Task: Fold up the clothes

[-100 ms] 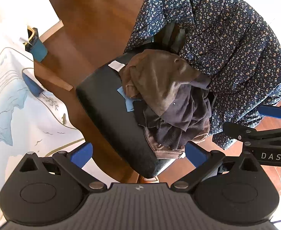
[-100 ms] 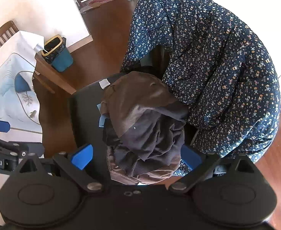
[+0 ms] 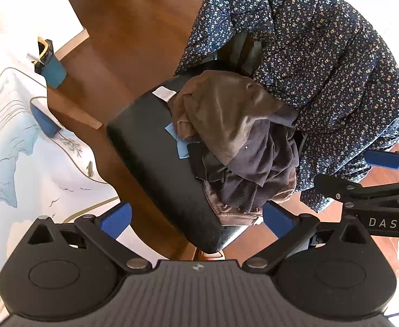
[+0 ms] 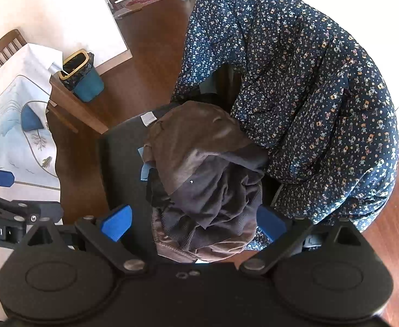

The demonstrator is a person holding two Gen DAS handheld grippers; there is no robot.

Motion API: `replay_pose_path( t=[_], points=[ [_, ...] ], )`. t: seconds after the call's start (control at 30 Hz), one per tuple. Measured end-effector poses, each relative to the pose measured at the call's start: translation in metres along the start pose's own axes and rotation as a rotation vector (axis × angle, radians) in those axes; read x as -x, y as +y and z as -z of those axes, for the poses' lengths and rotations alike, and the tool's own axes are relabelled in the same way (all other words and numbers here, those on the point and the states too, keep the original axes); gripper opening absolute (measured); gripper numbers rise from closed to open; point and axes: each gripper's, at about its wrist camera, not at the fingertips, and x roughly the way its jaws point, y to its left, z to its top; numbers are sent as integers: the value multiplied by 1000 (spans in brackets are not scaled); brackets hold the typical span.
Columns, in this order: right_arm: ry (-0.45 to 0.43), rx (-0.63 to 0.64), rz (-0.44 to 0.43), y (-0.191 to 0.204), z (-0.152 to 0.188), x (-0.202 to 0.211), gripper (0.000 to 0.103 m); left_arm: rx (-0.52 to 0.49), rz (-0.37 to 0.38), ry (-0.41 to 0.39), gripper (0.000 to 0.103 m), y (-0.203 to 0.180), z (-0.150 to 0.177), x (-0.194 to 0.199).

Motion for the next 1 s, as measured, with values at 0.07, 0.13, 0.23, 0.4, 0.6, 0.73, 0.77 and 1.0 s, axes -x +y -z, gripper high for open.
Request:
replay_pose_path(
  t=[0.07,0.13,0.23,0.4,0.6,0.73,0.77,1.0],
  points=[
    [2,-1,0,0,0,0,103,3,3,0,103,1,0,0],
    [3,-1,0,0,0,0,103,5,7,1,103,1,1,0],
    [3,-5,-6,-1,0,0,103,9,8,8,103,0,-1,0],
    [-4,-7,-12,-1,6,-1,103,5,7,15,103,0,-1,2],
    [-6,-10,-16,1,9,-2,103,4,12,16,103,-1,-2,1],
    [-6,-10,-12,1,9,-2,103,5,14,12,103,-1,-1,1],
    [-6,-11,-12,1,9,-2,103,6,14,12,103,-1,-1,1],
    [-5,-10,-12,0,7,-3,103,10,14,10,103,-1,-1,0]
  ],
)
